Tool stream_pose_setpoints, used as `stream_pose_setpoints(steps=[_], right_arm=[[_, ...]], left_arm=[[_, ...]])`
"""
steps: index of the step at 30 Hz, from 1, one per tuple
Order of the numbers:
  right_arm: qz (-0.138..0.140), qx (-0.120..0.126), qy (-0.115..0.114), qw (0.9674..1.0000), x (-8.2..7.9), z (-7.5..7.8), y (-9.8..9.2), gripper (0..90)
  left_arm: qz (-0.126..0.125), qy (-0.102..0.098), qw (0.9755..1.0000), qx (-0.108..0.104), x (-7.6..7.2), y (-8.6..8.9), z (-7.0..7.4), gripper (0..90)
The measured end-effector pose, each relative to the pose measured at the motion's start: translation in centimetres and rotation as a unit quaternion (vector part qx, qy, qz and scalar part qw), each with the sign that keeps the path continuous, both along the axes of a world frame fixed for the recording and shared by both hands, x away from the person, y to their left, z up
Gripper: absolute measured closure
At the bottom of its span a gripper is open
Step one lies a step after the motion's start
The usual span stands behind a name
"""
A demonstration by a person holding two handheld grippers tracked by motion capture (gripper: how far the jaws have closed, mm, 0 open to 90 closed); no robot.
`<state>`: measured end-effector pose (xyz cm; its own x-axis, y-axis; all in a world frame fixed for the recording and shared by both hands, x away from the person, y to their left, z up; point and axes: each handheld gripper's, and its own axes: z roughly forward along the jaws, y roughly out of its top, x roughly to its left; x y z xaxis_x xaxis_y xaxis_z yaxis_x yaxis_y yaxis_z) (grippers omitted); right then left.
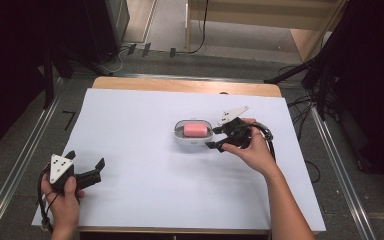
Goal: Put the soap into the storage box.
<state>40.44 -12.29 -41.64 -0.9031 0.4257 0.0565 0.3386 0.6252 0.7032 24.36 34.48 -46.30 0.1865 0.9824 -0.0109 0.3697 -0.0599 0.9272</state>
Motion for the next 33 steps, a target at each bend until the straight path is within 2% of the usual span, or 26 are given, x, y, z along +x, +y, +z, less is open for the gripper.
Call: stream_pose_setpoints(steps=[4,6,8,9,10,11,12,13,15,16,17,20,33], right_arm=[[-0.031,0.012,0.016,0.9993,-0.6,-0.5,-0.8,29.4],[-0.048,0.008,0.015,0.9987,-0.8,-0.6,-1.1,22.2],[-0.058,0.006,0.012,0.9982,-0.9,-0.7,-1.2,20.3],[-0.078,0.003,0.013,0.9969,-1.2,-0.9,-1.5,16.0],[-0.078,0.003,0.013,0.9969,-1.2,-0.9,-1.5,16.0],[-0.104,-0.001,0.013,0.9945,-1.6,-1.0,-1.7,14.6],[-0.104,-0.001,0.013,0.9945,-1.6,-1.0,-1.7,14.6],[-0.123,-0.008,-0.002,0.9923,-2.0,-1.1,-1.9,11.7],[-0.128,-0.012,-0.01,0.9916,-2.3,-1.2,-2.1,2.5],[-0.128,-0.012,-0.01,0.9916,-2.3,-1.2,-2.1,2.5],[-0.14,-0.008,-0.003,0.9902,-2.5,-1.2,-2.3,0.6],[-0.138,-0.006,-0.003,0.9904,-2.7,-1.3,-2.6,0.0],[-0.164,0.002,-0.003,0.9864,-4.4,-2.5,-4.4,0.0]], left_arm=[[0.0,0.0,1.0,-0.001,0.0,0.0,0.0,0.0],[0.0,0.0,1.0,0.0,0.0,0.0,0.0,0.0],[0.0,0.0,1.0,-0.001,0.0,0.0,0.0,0.0],[0.0,0.0,1.0,-0.001,0.0,0.0,0.0,0.0],[0.0,0.0,1.0,-0.001,0.0,0.0,0.0,0.0],[0.0,0.0,1.0,-0.001,0.0,0.0,0.0,0.0],[0.0,0.0,1.0,-0.001,0.0,0.0,0.0,0.0],[0.001,-0.001,1.0,-0.001,0.0,0.0,0.0,0.0],[0.001,-0.001,1.0,-0.001,0.0,0.0,0.0,0.0],[0.001,-0.001,1.0,-0.001,0.0,0.0,0.0,0.0],[0.001,-0.001,1.0,-0.002,0.0,0.0,0.0,0.0],[0.001,-0.001,1.0,-0.001,0.0,0.0,0.0,0.0],[0.001,-0.001,1.0,0.0,0.0,0.0,0.0,0.0]])
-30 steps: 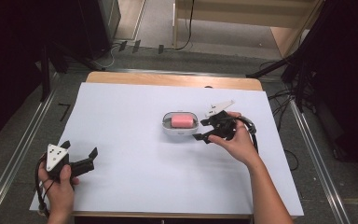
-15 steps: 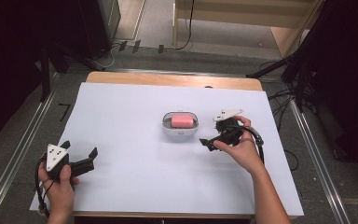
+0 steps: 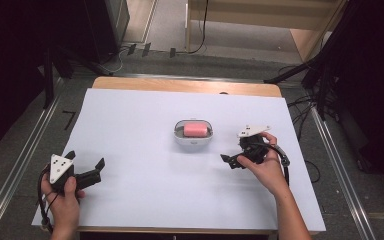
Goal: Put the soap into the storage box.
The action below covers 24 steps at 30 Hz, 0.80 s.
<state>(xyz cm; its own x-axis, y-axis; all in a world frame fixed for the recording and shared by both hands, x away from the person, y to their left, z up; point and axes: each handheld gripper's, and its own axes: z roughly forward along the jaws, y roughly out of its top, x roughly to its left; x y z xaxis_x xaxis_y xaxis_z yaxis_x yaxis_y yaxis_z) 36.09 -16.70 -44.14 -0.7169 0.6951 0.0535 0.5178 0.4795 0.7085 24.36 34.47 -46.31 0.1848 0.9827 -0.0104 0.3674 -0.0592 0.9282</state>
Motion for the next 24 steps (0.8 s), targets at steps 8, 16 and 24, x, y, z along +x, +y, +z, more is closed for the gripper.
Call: stream_pose_setpoints(steps=[8,16,24], right_arm=[[-0.013,-0.002,-0.006,0.9999,-1.2,-0.8,-1.3,0.0],[-0.026,0.005,0.001,0.9997,-2.2,-1.7,-2.4,0.0],[-0.034,0.007,-0.004,0.9994,-3.3,-2.2,-3.5,0.0]], left_arm=[[0.0,0.001,1.0,0.003,0.0,0.0,0.0,0.0],[0.001,-0.001,1.0,0.004,0.0,-0.1,0.0,0.0],[0.001,-0.001,1.0,0.006,0.0,-0.1,0.0,0.0]])
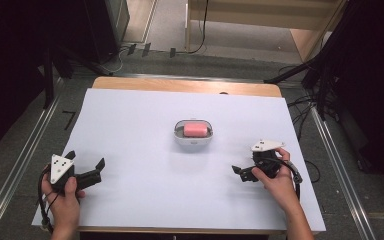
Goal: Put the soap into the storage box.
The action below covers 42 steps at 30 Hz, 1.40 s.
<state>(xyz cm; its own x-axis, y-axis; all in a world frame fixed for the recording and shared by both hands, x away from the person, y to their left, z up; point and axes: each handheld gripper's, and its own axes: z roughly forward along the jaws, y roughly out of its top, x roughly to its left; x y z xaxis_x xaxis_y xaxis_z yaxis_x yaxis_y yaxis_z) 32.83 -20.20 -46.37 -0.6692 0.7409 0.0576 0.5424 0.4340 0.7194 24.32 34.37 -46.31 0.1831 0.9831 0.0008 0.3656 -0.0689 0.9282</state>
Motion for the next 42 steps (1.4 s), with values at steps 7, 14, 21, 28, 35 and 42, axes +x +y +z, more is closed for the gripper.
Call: stream_pose_setpoints(steps=[7,14,21,28,35,42], right_arm=[[-0.009,0.002,0.003,1.0,-0.9,-0.5,-1.1,0.0],[-0.026,0.007,0.004,0.9996,-1.9,-1.1,-2.7,0.0],[-0.049,0.011,0.004,0.9987,-3.0,-1.8,-4.8,0.0],[-0.075,0.017,0.002,0.9971,-4.0,-2.1,-7.0,0.0],[-0.098,0.016,-0.005,0.995,-5.0,-2.2,-8.8,0.0],[-0.127,0.036,-0.019,0.9911,-5.9,-2.2,-11.0,0.0]], left_arm=[[0.0,0.0,1.0,0.0,0.0,0.0,0.0,0.0],[0.001,0.001,1.0,0.0,0.0,0.0,0.0,0.0],[-0.001,0.001,1.0,-0.002,0.0,0.0,0.0,0.0],[0.0,0.002,1.0,0.0,0.0,0.0,0.0,0.0],[-0.001,0.001,1.0,0.002,0.0,0.0,0.0,0.0],[-0.001,0.0,1.0,-0.001,0.0,0.0,0.0,0.0]])
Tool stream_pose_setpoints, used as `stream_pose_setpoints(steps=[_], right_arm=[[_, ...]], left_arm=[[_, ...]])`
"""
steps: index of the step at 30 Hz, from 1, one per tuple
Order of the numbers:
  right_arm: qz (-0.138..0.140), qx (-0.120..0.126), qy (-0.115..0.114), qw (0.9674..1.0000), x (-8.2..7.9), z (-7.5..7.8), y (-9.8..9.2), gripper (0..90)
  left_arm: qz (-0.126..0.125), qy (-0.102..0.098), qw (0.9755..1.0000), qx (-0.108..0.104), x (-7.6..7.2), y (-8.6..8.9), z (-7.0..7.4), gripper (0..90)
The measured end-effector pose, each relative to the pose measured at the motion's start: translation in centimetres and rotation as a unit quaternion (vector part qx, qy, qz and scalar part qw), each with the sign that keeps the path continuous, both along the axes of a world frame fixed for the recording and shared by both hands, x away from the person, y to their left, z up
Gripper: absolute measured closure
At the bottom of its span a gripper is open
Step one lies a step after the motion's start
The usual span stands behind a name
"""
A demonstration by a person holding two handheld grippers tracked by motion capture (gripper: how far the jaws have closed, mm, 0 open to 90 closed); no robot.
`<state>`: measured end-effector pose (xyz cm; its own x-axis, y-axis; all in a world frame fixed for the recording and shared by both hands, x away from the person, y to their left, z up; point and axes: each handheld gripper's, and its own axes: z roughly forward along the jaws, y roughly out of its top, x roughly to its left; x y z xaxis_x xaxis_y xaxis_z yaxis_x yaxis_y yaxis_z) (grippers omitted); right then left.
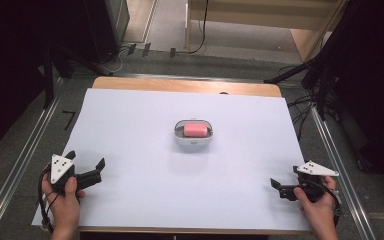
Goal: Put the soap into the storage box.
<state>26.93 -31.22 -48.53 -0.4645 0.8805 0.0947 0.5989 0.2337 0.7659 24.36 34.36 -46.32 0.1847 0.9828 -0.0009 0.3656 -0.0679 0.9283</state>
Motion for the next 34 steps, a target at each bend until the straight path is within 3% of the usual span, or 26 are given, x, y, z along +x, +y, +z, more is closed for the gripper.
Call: stream_pose_setpoints(steps=[13,15,18,25,26,34], right_arm=[[-0.044,0.019,-0.026,0.9985,-1.6,-0.3,-2.8,0.0],[-0.049,0.03,-0.036,0.9977,-1.9,-0.3,-3.3,0.0],[-0.052,0.049,-0.029,0.997,-1.8,-0.5,-3.8,0.0],[-0.058,0.027,-0.033,0.9974,-1.9,-0.5,-3.3,1.1],[-0.058,0.022,-0.032,0.9976,-1.9,-0.6,-3.2,1.1],[-0.067,0.019,-0.035,0.9969,-2.0,-0.6,-3.2,1.2]], left_arm=[[-0.001,0.0,1.0,-0.002,0.0,0.0,0.0,0.0],[-0.001,0.001,1.0,-0.001,0.0,0.0,0.0,0.0],[-0.002,0.001,1.0,0.001,0.0,0.0,0.0,0.0],[-0.005,0.003,1.0,0.004,0.0,-0.1,0.0,0.0],[-0.007,-0.005,0.9999,0.006,-0.2,-0.1,0.0,0.0],[-0.008,-0.006,0.9999,-0.004,-0.2,0.1,0.0,0.0]])
